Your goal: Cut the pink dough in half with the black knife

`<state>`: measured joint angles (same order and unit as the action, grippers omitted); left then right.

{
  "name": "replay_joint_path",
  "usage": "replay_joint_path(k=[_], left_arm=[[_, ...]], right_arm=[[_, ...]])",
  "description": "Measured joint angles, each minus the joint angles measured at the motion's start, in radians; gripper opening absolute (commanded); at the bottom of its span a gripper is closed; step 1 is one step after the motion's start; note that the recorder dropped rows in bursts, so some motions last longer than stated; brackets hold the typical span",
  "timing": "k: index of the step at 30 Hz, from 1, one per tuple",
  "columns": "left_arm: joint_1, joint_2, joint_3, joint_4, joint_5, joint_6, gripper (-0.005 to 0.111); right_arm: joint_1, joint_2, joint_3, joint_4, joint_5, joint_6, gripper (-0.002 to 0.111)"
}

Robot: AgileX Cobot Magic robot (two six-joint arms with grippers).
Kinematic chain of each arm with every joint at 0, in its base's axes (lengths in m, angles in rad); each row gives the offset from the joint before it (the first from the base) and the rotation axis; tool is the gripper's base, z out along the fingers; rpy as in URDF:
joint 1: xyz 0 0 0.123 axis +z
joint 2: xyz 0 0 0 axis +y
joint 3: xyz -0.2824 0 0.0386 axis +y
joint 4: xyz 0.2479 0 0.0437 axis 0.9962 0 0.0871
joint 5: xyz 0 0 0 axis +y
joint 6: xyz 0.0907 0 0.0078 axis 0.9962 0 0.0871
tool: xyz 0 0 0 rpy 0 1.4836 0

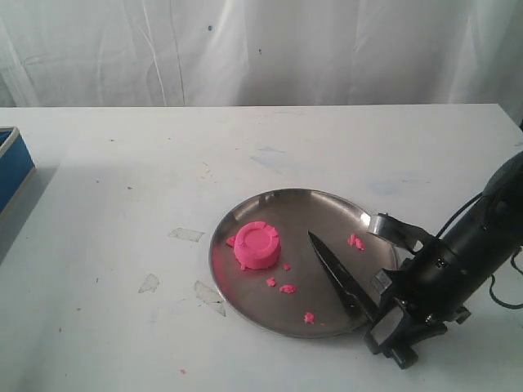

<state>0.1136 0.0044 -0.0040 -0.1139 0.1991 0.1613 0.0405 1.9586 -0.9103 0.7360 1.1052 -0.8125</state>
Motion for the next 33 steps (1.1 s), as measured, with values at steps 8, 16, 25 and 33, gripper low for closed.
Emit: replay_joint_path(k=[8, 16, 25, 33], left_arm=[[0.0, 0.0, 0.0, 0.0, 0.0, 0.0, 0.0], [0.0, 0.0, 0.0, 0.0, 0.0, 0.0, 0.0], [0.0, 0.0, 0.0, 0.0, 0.0, 0.0, 0.0], [0.0, 0.0, 0.0, 0.0, 0.0, 0.0, 0.0]], right_arm=[[0.0, 0.0, 0.0, 0.001, 0.001, -0.002, 0.0], [0.0, -0.097, -0.025, 0.087, 0.059, -0.002, 0.0], [0.0, -0.393, -0.034, 0.161, 0.033, -0.008, 0.0], [0.0, -0.806, -0.001, 0.039, -0.202, 0.071, 0.0]])
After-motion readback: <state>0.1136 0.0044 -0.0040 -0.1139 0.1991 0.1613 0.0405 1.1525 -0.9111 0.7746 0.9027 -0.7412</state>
